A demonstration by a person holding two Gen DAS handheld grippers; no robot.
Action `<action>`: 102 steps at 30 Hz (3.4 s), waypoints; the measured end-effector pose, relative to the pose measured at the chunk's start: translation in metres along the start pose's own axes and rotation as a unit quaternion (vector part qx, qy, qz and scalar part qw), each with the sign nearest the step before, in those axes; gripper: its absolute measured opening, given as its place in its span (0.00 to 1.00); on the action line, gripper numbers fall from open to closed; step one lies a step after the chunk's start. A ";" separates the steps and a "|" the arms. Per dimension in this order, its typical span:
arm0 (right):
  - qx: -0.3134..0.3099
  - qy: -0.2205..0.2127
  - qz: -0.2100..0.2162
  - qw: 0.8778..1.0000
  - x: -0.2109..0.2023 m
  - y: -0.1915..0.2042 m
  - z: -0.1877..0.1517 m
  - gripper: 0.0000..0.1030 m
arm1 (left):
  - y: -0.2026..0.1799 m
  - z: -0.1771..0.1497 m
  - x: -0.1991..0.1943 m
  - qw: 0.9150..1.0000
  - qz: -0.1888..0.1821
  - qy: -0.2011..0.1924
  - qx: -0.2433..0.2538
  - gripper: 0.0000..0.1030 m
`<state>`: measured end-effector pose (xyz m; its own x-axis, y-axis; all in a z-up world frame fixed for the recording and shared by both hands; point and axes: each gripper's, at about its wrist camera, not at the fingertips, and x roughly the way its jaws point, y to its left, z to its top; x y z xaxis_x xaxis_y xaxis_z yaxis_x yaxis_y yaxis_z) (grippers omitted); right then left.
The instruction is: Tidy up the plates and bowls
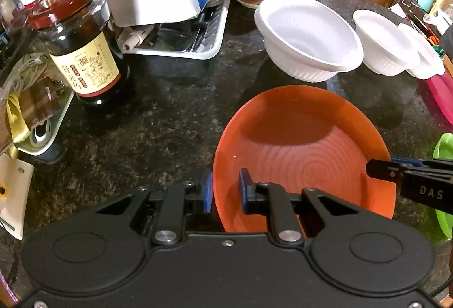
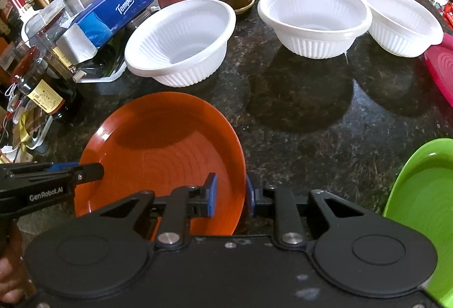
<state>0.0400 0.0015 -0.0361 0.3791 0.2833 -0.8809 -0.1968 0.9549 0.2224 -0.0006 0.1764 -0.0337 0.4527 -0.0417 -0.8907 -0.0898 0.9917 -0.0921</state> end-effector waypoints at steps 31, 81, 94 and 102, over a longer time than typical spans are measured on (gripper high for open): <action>0.081 -0.308 -0.153 0.936 -0.159 -0.074 -0.045 0.90 | -0.075 0.009 -0.125 0.965 -0.052 -0.244 0.082 0.57; 0.159 -0.055 -0.131 0.977 -0.091 -0.264 -0.076 0.25 | -0.252 -0.005 0.006 0.987 -0.072 0.049 0.138 0.28; 0.149 -0.051 -0.131 0.979 -0.092 -0.256 -0.077 0.12 | -0.253 -0.009 0.012 0.986 -0.086 0.059 0.130 0.21; 0.145 -0.046 -0.137 0.979 -0.093 -0.250 -0.077 0.13 | -0.245 -0.010 0.008 0.985 -0.100 0.061 0.128 0.20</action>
<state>-0.0156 -0.2709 -0.0419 0.4642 0.0078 -0.8857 0.1835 0.9774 0.1047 0.0166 -0.0685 -0.0226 0.3276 -0.2374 -0.9145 0.2230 0.9600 -0.1693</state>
